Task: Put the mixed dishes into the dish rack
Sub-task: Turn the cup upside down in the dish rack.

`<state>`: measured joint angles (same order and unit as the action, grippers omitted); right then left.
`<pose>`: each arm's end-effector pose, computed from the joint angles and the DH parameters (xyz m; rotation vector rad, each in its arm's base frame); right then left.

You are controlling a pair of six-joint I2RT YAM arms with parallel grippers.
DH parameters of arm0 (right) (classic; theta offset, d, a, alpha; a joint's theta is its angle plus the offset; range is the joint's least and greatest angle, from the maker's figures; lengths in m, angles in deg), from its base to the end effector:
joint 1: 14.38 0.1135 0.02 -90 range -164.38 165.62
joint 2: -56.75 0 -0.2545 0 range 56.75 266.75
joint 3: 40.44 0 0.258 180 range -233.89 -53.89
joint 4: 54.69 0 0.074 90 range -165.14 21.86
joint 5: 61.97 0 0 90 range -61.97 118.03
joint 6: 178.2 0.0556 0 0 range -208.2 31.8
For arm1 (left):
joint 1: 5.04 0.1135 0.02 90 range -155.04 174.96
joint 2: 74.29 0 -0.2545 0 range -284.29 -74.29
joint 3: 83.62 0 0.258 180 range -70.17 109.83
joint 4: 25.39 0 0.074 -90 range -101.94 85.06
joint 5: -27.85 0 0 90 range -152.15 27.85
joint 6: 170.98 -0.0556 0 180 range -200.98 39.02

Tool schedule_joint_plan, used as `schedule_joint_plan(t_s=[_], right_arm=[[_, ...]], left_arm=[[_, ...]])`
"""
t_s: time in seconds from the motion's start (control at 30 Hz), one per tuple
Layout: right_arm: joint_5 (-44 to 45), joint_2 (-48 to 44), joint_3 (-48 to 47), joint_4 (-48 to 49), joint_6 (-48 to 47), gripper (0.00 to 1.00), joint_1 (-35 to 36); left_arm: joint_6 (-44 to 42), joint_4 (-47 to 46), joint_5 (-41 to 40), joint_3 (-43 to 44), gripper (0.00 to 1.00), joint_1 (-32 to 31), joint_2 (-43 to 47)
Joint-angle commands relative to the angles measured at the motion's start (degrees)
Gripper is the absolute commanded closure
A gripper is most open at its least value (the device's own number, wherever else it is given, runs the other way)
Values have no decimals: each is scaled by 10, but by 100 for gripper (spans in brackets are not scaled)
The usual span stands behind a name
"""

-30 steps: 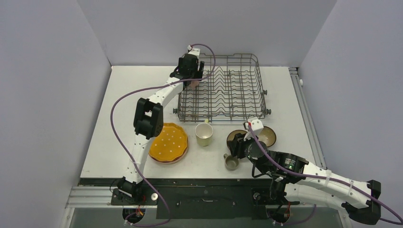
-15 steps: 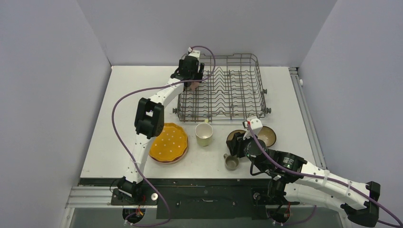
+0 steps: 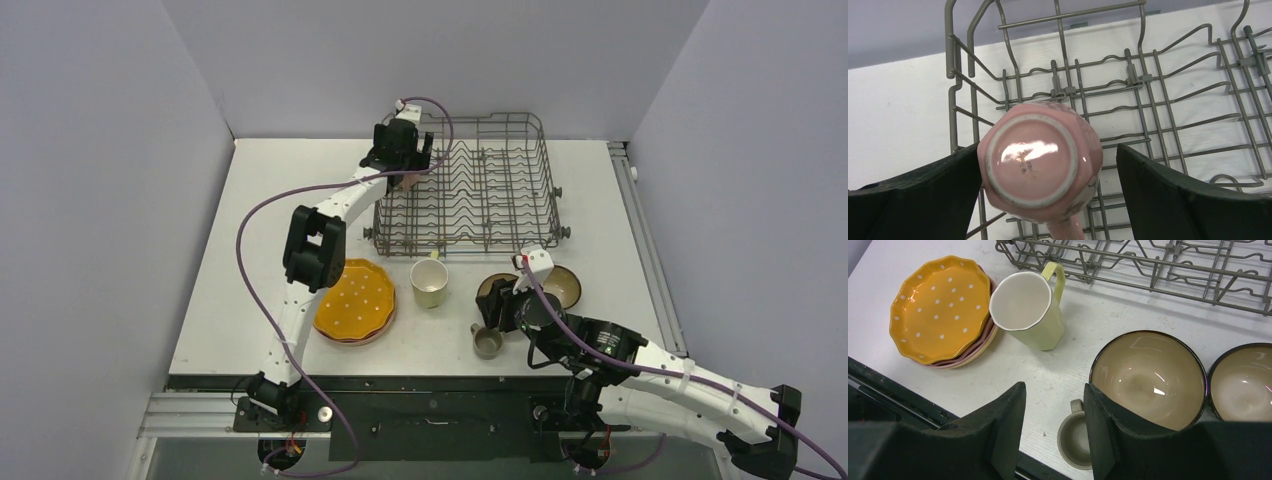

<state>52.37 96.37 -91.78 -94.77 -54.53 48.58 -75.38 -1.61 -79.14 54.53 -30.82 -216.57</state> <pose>0.1051 0.1555 0.2690 -0.2642 2.0588 0.6220 0.5393 -0.2424 0.1911 0.1757 2.0276 -0.0385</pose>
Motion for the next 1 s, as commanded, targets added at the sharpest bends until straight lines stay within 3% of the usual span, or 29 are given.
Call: schedule_joint_plan(t_s=[0.0, 0.43, 0.97], right_arm=[[-4, -12, -8, 5, 1, 57, -5], [-7, -28, -16, -14, 4, 56, -6], [2, 3, -85, -92, 1, 52, -5]], left_arm=[[-2, -45, -7, -2, 3, -2, 56], [-34, -43, -34, -15, 4, -18, 91], [-38, -44, -46, -106, 4, -31, 199]])
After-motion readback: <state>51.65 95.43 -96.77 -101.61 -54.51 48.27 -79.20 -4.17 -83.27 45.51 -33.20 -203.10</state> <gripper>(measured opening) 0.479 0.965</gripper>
